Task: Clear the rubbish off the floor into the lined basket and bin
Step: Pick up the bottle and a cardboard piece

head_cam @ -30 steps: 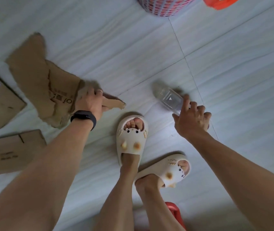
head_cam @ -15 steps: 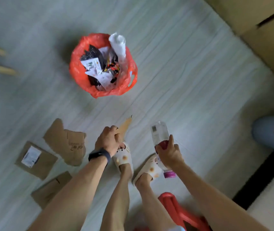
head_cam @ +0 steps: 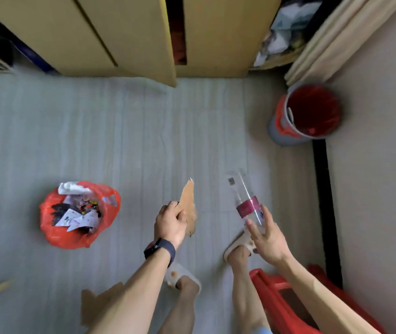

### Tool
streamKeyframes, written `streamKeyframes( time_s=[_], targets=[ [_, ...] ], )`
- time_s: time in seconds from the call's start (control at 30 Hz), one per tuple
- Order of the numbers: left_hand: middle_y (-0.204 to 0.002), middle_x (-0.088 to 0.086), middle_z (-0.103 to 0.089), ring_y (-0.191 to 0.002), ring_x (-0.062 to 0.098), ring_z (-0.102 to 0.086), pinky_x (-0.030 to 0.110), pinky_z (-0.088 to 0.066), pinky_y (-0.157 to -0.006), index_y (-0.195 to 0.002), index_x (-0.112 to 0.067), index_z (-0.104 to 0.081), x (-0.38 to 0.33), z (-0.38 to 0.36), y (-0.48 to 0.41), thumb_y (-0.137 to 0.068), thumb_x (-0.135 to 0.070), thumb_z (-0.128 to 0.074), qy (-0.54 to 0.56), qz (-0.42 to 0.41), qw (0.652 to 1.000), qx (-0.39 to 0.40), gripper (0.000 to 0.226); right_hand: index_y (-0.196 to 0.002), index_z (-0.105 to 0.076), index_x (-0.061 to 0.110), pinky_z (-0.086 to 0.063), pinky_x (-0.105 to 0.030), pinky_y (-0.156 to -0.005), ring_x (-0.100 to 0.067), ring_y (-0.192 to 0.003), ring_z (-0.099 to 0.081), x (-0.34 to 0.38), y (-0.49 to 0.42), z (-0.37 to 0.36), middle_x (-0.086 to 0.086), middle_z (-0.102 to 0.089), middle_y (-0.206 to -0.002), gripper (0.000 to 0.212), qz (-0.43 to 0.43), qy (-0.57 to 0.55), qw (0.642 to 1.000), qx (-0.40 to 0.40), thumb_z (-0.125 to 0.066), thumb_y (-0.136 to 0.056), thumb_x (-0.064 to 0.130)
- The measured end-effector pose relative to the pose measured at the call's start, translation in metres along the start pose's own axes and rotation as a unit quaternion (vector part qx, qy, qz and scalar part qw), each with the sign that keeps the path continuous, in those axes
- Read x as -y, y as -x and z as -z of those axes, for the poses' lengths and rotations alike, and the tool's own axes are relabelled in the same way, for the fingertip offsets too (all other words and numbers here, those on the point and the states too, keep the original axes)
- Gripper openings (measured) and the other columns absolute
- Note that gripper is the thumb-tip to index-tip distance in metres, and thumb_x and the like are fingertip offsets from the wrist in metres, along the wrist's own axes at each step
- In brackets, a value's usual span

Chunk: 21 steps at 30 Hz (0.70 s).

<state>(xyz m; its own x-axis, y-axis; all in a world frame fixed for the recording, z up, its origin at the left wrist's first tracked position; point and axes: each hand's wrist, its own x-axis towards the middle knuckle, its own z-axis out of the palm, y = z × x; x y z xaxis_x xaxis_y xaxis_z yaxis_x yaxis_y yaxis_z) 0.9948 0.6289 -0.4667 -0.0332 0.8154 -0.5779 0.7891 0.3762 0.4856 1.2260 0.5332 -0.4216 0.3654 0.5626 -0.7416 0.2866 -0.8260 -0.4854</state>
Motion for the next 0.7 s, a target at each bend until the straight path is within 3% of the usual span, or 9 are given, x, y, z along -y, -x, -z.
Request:
streamKeyframes(
  time_s=[0.13, 0.27, 0.37, 0.5, 0.57, 0.7],
  targets=[
    [-0.110, 0.007, -0.062, -0.099, 0.030, -0.059, 0.027, -0.042, -0.075, -0.113, -0.012, -0.060, -0.067, -0.036, -0.016, -0.092, -0.017, -0.056, -0.056, -0.032, 0.998, 0.025, 0.021, -0.158, -0.001, 0.024, -0.049, -0.056, -0.096, -0.043, -0.113, -0.057, -0.028, -0.026, 0.047, -0.029, -0.056, -0.122, 0.086, -0.056, -0.070, 0.996, -0.008, -0.054, -0.095, 0.049],
    [-0.117, 0.006, -0.060, -0.100, 0.029, -0.059, 0.023, -0.038, -0.074, -0.122, -0.017, -0.058, -0.138, -0.079, -0.043, -0.091, -0.011, -0.053, -0.125, -0.048, 0.990, 0.044, 0.032, -0.159, -0.004, 0.016, -0.047, -0.040, -0.098, -0.033, -0.105, -0.062, -0.053, -0.064, 0.105, -0.017, -0.066, -0.110, 0.086, -0.073, -0.090, 0.993, -0.020, -0.058, -0.096, 0.042],
    [-0.115, 0.006, -0.062, -0.098, 0.029, -0.061, 0.025, -0.041, -0.073, -0.119, -0.019, -0.061, -0.197, -0.104, -0.065, -0.089, -0.012, -0.055, -0.154, -0.076, 0.984, 0.046, 0.031, -0.157, -0.018, 0.014, -0.040, -0.027, -0.084, -0.017, -0.094, -0.060, -0.059, -0.090, 0.153, -0.001, -0.066, -0.093, 0.075, -0.088, -0.085, 0.990, -0.065, -0.057, -0.098, 0.038],
    [-0.113, -0.002, -0.065, -0.096, 0.028, -0.063, 0.032, -0.049, -0.072, -0.112, -0.028, -0.065, -0.294, -0.138, -0.100, -0.092, -0.023, -0.056, -0.195, -0.166, 0.966, 0.033, 0.022, -0.155, -0.026, 0.015, -0.039, -0.034, -0.102, -0.031, -0.125, -0.052, -0.057, -0.139, 0.226, -0.010, -0.058, -0.126, 0.069, -0.083, -0.066, 0.985, -0.134, -0.056, -0.097, 0.037],
    [-0.110, -0.005, -0.069, -0.097, 0.027, -0.064, 0.034, -0.052, -0.074, -0.110, -0.030, -0.070, -0.334, -0.147, -0.116, -0.093, -0.025, -0.060, -0.208, -0.250, 0.945, 0.022, 0.020, -0.156, -0.022, 0.014, -0.037, -0.035, -0.105, -0.033, -0.128, -0.049, -0.053, -0.163, 0.250, -0.016, -0.051, -0.139, 0.068, -0.080, -0.040, 0.985, -0.147, -0.053, -0.099, 0.035],
    [-0.112, -0.010, -0.070, -0.106, 0.022, -0.057, 0.031, -0.040, -0.088, -0.106, -0.032, -0.076, -0.401, -0.169, -0.173, -0.084, -0.014, -0.072, -0.262, -0.450, 0.852, 0.049, 0.029, -0.157, -0.019, 0.016, -0.042, -0.039, -0.100, -0.038, -0.125, -0.051, -0.035, -0.219, 0.293, -0.019, -0.048, -0.142, 0.067, -0.081, -0.020, 0.982, -0.172, -0.051, -0.099, 0.031]
  ],
)
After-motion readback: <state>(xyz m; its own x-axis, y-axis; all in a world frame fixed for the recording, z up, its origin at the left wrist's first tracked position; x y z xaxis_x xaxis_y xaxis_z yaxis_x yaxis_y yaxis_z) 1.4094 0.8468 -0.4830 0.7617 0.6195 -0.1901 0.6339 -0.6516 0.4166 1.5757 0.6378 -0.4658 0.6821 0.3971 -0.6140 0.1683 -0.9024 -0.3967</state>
